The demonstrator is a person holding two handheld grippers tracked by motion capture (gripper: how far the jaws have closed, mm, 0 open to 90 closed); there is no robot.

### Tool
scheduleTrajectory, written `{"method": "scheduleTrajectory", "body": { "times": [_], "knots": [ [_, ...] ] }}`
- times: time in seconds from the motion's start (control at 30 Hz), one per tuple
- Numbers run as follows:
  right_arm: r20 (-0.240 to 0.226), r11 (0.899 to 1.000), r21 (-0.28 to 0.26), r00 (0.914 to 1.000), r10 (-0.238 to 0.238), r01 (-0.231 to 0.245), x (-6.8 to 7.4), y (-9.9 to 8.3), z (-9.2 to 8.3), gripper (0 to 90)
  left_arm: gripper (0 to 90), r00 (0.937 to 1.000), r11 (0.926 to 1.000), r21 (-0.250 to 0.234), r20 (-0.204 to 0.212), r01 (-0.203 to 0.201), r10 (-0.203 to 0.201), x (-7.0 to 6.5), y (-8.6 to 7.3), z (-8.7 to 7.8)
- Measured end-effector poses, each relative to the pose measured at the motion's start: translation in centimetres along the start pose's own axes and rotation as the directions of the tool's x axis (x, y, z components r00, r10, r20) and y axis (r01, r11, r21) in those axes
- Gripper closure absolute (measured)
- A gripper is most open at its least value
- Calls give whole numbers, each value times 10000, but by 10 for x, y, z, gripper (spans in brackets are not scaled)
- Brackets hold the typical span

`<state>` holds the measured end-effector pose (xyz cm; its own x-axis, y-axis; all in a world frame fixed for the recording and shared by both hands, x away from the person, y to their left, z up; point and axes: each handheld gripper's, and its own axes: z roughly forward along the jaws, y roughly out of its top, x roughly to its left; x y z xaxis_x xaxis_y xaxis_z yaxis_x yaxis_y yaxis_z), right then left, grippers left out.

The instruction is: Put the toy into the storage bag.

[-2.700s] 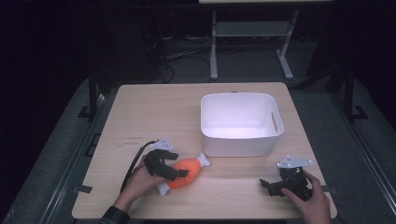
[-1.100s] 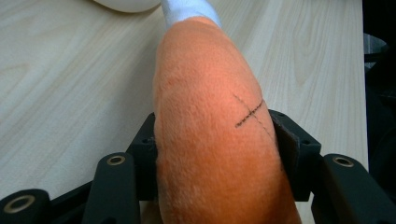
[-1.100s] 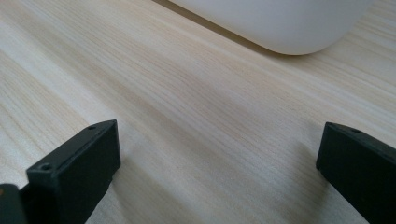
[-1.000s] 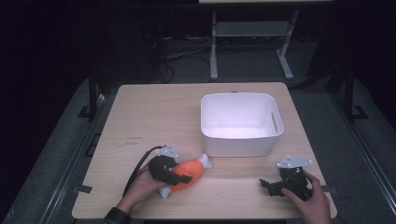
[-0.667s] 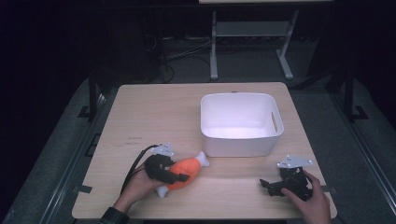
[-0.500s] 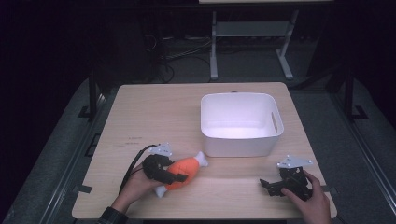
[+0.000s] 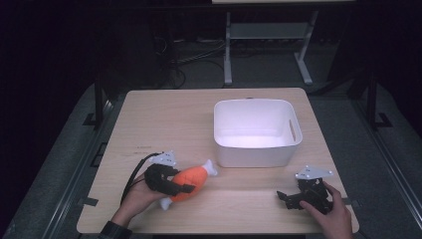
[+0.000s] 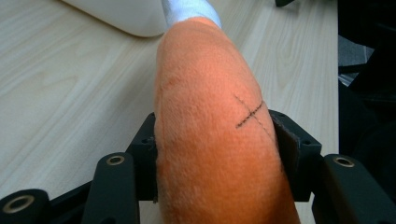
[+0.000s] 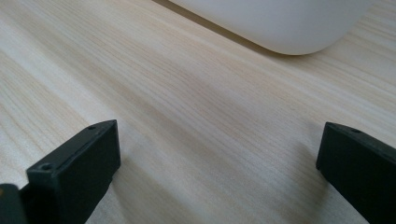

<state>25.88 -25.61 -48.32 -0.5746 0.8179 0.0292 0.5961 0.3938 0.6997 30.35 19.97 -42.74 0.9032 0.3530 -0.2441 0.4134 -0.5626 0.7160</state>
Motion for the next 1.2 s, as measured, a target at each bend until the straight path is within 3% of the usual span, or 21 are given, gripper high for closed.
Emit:
{"method": "scheduleTrajectory", "body": {
  "times": [0.67, 1.2],
  "knots": [
    [-1, 10000, 1, 10000, 0, 0, 0, 0, 0, 0, 438, 9988, 9988, -181, 171, -459, 462, -3, 15, -17],
    [0, 10000, 1, 10000, 3, -3, 0, 0, 0, 0, 438, 9949, 9949, -223, 203, -983, 988, -4, 38, -31]
  ]
}}
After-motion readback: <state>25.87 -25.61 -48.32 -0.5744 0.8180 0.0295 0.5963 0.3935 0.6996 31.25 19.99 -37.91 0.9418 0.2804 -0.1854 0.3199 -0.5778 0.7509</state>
